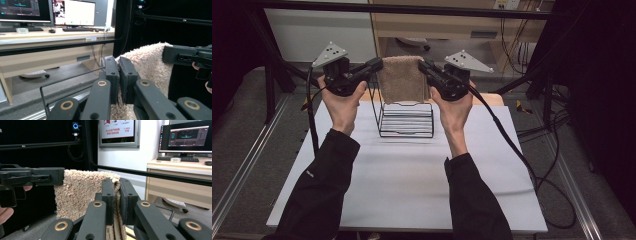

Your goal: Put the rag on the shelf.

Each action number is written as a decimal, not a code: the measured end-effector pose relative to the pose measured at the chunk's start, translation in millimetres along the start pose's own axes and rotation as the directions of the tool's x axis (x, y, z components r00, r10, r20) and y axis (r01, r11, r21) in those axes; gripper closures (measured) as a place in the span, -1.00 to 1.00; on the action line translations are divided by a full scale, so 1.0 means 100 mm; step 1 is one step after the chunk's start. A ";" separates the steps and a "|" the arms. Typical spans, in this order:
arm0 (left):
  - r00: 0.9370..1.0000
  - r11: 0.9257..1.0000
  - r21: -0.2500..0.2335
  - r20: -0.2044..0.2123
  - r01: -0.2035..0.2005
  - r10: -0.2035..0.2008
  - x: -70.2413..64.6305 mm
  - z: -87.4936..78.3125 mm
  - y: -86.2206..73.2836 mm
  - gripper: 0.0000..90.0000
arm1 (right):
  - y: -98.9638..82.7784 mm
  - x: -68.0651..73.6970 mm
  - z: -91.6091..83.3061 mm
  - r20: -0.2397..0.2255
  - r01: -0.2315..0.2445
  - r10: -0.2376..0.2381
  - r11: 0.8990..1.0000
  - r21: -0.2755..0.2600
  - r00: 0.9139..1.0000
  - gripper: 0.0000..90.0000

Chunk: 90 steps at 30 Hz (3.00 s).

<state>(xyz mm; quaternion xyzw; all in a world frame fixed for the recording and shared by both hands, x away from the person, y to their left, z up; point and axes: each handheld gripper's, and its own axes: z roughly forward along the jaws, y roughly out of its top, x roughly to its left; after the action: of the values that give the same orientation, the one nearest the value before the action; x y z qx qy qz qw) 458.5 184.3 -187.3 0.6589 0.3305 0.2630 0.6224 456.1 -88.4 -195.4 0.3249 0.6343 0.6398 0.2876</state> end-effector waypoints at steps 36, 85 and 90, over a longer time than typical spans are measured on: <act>0.999 1.000 -0.018 -0.037 -0.023 0.022 0.23 0.24 0.36 0.91 | 0.28 -0.19 0.35 -0.002 -0.007 0.007 0.999 -0.045 1.000 0.86; 0.992 0.989 0.091 -0.037 -0.120 0.124 0.41 0.63 -0.21 0.91 | -0.25 -0.42 0.57 0.045 0.041 -0.045 0.995 0.094 0.998 0.86; 0.991 0.989 0.081 -0.028 -0.127 0.130 0.40 0.55 -0.23 0.91 | -0.29 -0.39 0.54 0.031 0.038 -0.041 0.996 0.082 0.999 0.85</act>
<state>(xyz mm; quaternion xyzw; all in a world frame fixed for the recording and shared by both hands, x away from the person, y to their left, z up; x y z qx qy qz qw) 523.6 179.1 -217.1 0.6985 0.3076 0.3002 0.5722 521.9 -84.4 -226.9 0.3342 0.6615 0.6020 0.2972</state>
